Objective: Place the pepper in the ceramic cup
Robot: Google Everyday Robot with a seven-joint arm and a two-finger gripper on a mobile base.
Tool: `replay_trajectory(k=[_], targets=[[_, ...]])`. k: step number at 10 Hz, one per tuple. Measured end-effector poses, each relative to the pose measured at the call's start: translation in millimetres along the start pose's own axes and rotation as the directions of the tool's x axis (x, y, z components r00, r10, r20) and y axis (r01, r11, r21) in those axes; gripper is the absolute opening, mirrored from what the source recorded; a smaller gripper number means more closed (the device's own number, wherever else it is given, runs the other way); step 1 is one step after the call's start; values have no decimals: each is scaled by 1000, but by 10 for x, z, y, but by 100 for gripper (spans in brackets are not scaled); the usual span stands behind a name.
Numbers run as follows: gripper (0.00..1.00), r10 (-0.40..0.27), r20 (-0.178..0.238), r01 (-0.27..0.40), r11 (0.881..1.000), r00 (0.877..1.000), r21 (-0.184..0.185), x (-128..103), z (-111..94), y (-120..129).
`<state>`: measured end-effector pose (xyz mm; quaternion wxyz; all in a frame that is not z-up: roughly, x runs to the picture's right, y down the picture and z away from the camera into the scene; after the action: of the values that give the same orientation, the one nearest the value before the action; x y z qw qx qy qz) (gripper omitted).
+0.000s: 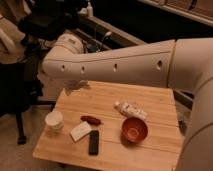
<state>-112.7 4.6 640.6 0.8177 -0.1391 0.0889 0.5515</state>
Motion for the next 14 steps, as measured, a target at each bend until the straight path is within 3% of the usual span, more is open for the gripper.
replay_trajectory(k=[3,6,8,10,14], targets=[[65,-120,-5,121,992,993,27,61,42,-70],[65,-127,-4,127,992,992,27,65,42,-52],[65,-208,4,208,977,978,46,81,127,36],[65,-360,38,357,931,932,70,41,329,211],[65,-513,59,510,858,856,60,15,734,195]])
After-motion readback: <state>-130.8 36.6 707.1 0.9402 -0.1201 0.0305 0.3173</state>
